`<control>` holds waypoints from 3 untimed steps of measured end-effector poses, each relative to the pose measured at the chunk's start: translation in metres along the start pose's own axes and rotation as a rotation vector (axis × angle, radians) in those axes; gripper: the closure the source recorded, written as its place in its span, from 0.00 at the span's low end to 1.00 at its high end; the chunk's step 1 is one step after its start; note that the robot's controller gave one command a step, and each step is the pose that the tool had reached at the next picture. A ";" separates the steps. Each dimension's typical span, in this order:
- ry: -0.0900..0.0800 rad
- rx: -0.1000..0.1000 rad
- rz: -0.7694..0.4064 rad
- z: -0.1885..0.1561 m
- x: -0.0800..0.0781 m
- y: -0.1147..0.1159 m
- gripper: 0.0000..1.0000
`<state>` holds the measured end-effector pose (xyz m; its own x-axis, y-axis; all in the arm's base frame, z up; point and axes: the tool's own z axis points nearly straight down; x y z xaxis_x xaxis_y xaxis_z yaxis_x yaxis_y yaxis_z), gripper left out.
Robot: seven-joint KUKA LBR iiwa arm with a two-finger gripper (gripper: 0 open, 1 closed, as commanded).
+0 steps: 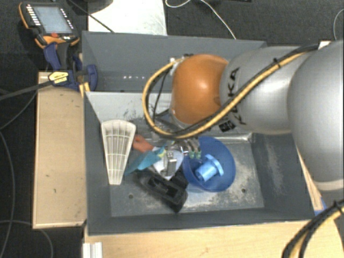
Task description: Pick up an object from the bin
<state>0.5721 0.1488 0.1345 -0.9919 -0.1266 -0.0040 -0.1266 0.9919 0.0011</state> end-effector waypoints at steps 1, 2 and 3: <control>-0.001 0.000 -0.023 -0.007 -0.007 -0.001 0.00; -0.001 -0.001 0.127 0.009 0.014 0.015 0.00; -0.006 -0.001 -0.205 0.064 -0.018 -0.022 0.00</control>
Offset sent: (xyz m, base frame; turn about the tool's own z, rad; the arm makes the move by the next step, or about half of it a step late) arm -0.0162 0.0126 -0.0092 0.1261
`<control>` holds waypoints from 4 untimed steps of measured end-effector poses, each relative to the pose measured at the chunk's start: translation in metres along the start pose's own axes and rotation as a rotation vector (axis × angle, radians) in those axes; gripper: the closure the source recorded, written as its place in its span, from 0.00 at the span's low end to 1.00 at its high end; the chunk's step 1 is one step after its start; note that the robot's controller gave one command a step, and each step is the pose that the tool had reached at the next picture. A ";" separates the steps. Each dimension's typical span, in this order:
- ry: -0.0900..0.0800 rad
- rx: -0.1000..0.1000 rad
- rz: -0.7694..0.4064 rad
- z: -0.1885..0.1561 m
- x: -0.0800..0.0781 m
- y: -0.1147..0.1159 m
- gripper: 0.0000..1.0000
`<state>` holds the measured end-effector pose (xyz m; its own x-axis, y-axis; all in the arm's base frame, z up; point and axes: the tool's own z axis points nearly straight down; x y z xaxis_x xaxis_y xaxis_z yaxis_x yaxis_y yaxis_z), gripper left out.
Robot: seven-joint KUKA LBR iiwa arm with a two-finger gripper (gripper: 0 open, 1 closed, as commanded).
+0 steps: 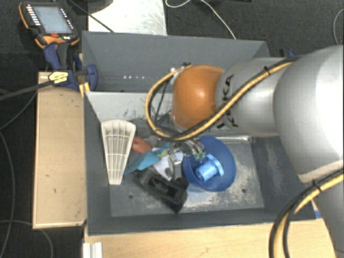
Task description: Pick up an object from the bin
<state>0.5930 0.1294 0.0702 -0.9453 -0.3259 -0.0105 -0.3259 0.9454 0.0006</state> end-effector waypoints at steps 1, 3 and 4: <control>0.003 0.006 0.562 -0.001 0.063 0.057 1.00; 0.005 0.006 0.562 -0.003 0.063 0.056 1.00; 0.014 0.006 0.562 -0.024 0.065 0.057 1.00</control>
Offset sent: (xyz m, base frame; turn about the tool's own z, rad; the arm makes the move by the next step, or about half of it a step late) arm 0.0000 0.0000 0.0000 0.0000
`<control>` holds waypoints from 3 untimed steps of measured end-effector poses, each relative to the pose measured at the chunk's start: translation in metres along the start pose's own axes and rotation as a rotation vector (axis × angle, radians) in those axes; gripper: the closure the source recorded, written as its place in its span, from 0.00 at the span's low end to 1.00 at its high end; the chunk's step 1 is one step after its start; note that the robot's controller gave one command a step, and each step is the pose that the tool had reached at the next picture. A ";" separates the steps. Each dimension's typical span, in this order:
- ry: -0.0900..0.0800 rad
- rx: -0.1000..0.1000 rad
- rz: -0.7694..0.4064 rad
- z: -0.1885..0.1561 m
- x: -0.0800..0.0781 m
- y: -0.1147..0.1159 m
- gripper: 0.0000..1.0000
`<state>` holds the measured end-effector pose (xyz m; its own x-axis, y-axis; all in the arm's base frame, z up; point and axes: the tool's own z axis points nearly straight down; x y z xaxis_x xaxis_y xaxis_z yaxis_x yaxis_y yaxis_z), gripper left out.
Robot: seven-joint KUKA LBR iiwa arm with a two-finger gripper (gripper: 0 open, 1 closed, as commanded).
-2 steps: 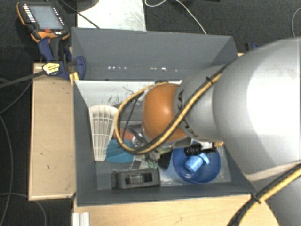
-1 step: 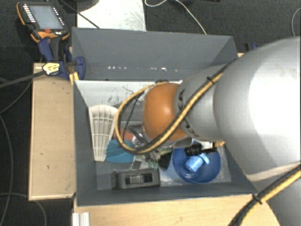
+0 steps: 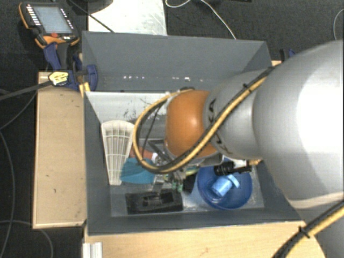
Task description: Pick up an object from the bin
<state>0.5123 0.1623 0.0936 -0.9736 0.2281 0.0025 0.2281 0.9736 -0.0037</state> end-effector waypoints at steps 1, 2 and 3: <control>-0.005 -0.005 -0.001 -0.023 -0.001 0.002 1.00; -0.009 -0.007 -0.002 -0.038 -0.002 0.002 1.00; -0.006 -0.005 -0.002 -0.050 -0.001 0.002 1.00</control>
Offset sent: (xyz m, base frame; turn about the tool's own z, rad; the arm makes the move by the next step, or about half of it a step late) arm 0.0001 0.0002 0.0534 0.0000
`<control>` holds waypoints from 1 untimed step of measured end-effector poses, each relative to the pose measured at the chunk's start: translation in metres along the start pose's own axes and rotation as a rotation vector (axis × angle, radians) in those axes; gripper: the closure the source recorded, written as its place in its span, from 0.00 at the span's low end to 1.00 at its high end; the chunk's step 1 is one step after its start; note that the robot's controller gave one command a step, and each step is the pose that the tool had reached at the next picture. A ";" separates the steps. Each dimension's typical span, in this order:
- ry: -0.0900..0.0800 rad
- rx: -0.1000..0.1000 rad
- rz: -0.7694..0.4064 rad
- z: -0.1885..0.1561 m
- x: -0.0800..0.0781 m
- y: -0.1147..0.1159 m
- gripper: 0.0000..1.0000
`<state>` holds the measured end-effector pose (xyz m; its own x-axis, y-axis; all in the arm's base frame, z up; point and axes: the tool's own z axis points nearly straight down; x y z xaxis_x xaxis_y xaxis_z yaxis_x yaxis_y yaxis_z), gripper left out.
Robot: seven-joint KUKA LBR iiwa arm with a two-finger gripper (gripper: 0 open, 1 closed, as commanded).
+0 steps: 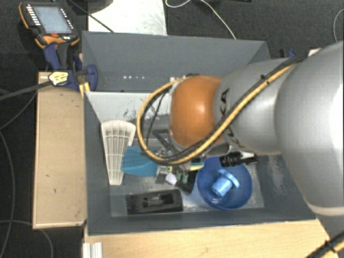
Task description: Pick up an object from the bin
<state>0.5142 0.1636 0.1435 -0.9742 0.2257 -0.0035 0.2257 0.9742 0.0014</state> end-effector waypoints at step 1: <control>-0.001 -0.001 0.000 -0.009 0.000 0.000 1.00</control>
Offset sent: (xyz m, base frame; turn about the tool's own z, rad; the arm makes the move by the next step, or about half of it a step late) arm 0.0002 0.0000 0.0532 0.0000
